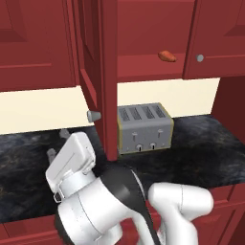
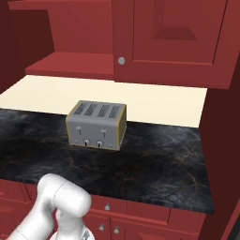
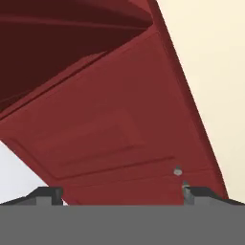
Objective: Pick the sweet potato from the counter and place it in the cabinet. Then close the cabinet.
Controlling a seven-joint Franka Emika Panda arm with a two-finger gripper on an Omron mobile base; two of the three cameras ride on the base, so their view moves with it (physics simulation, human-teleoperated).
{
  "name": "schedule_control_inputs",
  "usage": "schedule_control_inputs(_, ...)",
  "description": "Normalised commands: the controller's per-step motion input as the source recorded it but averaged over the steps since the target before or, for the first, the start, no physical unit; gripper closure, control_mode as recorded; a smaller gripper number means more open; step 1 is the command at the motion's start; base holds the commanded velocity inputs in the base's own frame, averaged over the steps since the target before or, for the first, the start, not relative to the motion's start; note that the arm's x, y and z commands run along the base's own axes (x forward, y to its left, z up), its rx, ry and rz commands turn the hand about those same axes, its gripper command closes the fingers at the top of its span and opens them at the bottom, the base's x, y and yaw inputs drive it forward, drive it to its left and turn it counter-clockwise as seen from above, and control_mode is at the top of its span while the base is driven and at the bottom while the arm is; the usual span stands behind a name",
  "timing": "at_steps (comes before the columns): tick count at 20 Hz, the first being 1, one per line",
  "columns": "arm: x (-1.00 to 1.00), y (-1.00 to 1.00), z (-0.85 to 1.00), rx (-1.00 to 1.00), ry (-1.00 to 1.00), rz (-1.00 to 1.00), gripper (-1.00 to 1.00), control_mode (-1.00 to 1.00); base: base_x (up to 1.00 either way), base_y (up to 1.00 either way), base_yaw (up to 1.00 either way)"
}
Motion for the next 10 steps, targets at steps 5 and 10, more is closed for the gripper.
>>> schedule_control_inputs(5,0.44,0.32,0.00,-0.18,-0.02,-0.67,-1.00,-1.00,0.00,0.00,0.00)
schedule_control_inputs(10,0.26,-0.14,0.00,-0.01,-0.06,-0.74,-1.00,-1.00,0.00,0.00,0.00)
